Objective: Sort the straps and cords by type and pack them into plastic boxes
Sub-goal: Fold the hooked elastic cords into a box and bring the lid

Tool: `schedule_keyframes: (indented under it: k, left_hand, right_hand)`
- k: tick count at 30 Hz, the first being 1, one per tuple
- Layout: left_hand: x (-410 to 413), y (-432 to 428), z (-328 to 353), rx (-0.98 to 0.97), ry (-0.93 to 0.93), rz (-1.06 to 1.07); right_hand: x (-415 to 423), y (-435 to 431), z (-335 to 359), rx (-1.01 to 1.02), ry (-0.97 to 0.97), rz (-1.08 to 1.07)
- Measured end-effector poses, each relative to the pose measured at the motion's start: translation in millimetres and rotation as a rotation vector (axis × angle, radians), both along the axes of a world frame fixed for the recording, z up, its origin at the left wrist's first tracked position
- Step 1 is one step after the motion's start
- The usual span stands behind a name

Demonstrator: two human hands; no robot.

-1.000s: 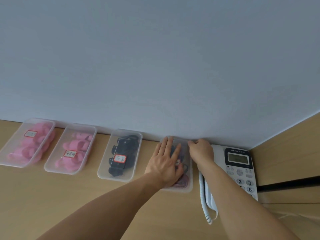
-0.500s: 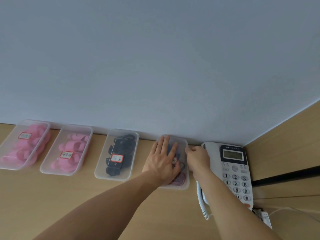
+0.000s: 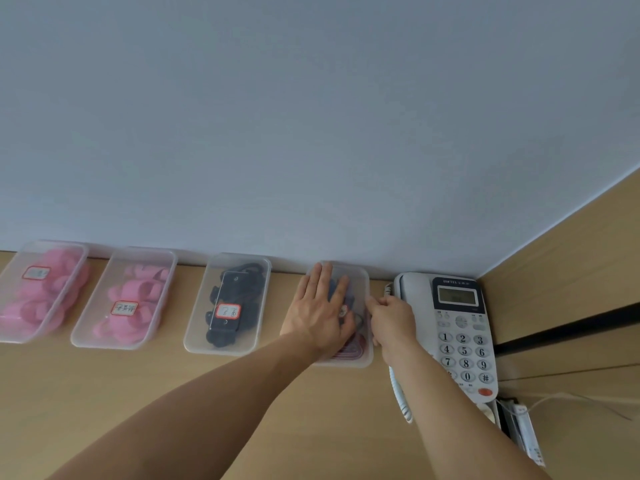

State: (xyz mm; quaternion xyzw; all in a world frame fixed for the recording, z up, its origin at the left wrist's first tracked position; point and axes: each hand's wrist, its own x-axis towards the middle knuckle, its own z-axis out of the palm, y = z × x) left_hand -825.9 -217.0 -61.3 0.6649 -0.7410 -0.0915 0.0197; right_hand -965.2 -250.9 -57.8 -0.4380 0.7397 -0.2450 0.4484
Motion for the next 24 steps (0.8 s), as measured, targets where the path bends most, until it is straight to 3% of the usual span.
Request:
schedule_keyframes:
  k: [10,17,24]
  left_hand:
    - [2,-7,4,-0.006,-0.036,-0.01]
    - [4,-14,0,-0.055,0.007,0.038]
    - [3,-15,1,-0.106,0.029,0.018]
  right_hand:
    - [3,-20,7,0.107,-0.209,-0.18]
    - [17,-54,-2,-0.002,-0.191,-0.114]
    - [21,-60,0,0.036,-0.182,-0.152]
